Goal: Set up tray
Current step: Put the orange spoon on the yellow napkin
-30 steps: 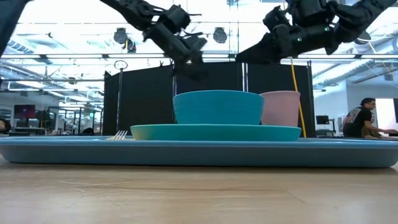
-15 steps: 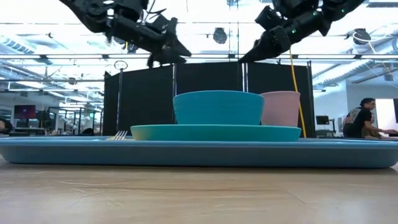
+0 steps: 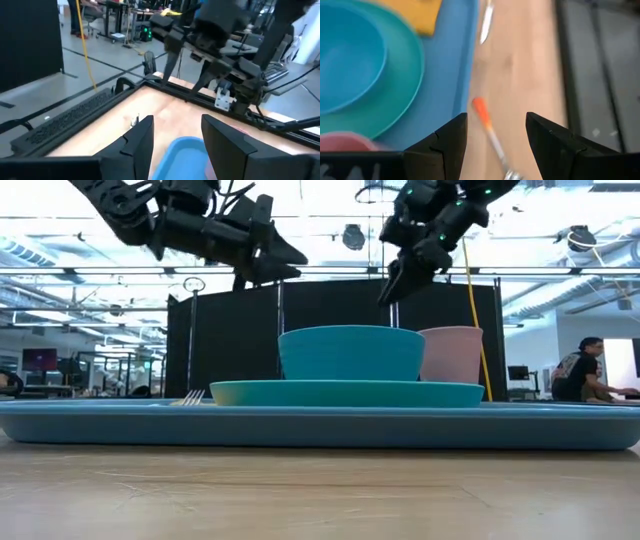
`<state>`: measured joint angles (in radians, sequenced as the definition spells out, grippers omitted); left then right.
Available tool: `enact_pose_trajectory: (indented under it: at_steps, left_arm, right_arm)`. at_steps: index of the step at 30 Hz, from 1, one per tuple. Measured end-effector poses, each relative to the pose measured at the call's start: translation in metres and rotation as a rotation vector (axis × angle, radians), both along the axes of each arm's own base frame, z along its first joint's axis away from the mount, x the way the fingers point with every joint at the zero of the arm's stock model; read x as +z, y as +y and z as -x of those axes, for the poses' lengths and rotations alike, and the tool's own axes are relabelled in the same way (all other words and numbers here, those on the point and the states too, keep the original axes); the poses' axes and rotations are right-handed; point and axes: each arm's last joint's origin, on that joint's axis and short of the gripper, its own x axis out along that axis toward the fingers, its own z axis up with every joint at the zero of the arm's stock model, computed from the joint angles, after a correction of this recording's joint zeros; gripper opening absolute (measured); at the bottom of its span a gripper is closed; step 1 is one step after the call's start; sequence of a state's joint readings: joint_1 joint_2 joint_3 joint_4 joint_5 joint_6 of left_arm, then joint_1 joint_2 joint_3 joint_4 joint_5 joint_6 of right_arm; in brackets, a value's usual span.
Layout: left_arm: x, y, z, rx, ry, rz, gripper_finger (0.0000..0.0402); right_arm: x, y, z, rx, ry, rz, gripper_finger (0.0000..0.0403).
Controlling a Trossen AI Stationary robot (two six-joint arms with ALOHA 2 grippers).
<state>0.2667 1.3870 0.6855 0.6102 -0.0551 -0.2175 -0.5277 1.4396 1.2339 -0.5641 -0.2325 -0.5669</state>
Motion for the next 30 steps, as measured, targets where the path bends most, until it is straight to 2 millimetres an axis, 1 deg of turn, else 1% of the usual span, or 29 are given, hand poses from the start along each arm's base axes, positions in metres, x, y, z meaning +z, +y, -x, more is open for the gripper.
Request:
enact_pose_trajectory:
  at_steps: [3, 5, 7, 9, 11, 14, 17, 20, 30]
  left_arm:
    - [-0.007, -0.006, 0.007, 0.004, -0.022, 0.011, 0.0170]
    - [-0.008, -0.009, 0.009, 0.009, -0.057, 0.016, 0.0170]
    - [-0.018, -0.014, 0.012, -0.003, -0.043, 0.040, 0.0170]
    - [-0.023, -0.018, 0.014, -0.017, -0.051, 0.052, 0.0170]
    - [-0.023, -0.022, 0.015, -0.014, -0.075, 0.053, 0.0170]
    - [-0.032, -0.027, 0.019, 0.005, -0.047, 0.057, 0.0170]
    - [-0.033, -0.033, 0.021, -0.002, -0.079, 0.051, 0.0170]
    - [-0.035, -0.036, 0.021, -0.017, -0.064, 0.046, 0.0170]
    - [-0.039, -0.045, 0.019, -0.075, -0.014, 0.042, 0.0170]
  right_arm:
    - [-0.004, -0.008, -0.007, -0.005, 0.062, -0.032, 0.0194]
    - [-0.009, -0.011, -0.010, 0.002, 0.119, -0.056, 0.0194]
    - [-0.014, -0.014, -0.014, 0.010, 0.157, -0.068, 0.0194]
    - [-0.021, -0.017, -0.017, 0.008, 0.221, -0.074, 0.0194]
    - [-0.027, -0.019, -0.020, 0.002, 0.294, -0.071, 0.0192]
    - [-0.039, -0.024, -0.025, 0.000, 0.392, -0.076, 0.0182]
    - [-0.047, -0.027, -0.031, 0.005, 0.432, -0.097, 0.0168]
    - [-0.055, -0.027, -0.037, 0.010, 0.460, -0.114, 0.0161]
    - [-0.079, -0.025, -0.051, 0.032, 0.518, -0.131, 0.0162]
